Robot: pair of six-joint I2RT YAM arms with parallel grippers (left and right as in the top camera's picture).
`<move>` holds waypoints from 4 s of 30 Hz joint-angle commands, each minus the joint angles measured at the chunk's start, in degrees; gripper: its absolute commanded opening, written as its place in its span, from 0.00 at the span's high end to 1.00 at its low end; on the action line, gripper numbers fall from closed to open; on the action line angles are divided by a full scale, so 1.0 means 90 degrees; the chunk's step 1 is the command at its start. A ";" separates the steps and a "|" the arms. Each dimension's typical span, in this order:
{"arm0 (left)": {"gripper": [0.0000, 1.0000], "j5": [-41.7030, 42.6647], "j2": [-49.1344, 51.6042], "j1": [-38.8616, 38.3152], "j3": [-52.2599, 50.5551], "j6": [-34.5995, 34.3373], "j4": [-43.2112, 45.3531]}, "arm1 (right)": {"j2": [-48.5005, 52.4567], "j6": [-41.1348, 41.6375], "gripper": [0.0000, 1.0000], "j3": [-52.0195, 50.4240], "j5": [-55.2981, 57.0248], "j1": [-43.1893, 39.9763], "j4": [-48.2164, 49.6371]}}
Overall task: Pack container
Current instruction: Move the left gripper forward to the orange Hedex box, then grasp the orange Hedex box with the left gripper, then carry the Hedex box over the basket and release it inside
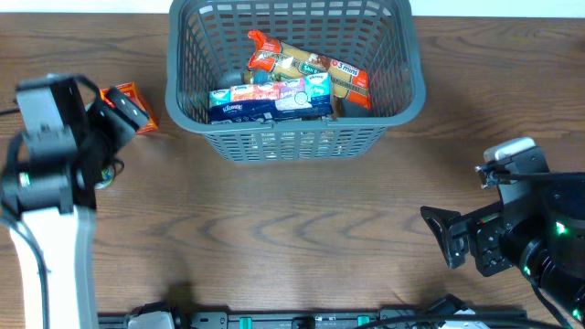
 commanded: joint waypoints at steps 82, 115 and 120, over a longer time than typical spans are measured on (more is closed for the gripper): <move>0.60 0.0427 0.6241 0.0605 0.3827 -0.4903 -0.1137 | 0.0000 -0.0056 0.01 -0.0002 0.0058 0.0049 -0.0012; 0.92 -0.0211 0.2076 -0.0087 0.3915 -0.1751 -0.0338 | 0.0000 -0.0056 0.01 -0.0002 0.0058 0.0049 -0.0012; 0.93 -0.0211 0.1379 -0.0894 0.4214 -0.0605 -0.0185 | 0.0000 -0.0056 0.01 -0.0002 0.0058 0.0049 -0.0012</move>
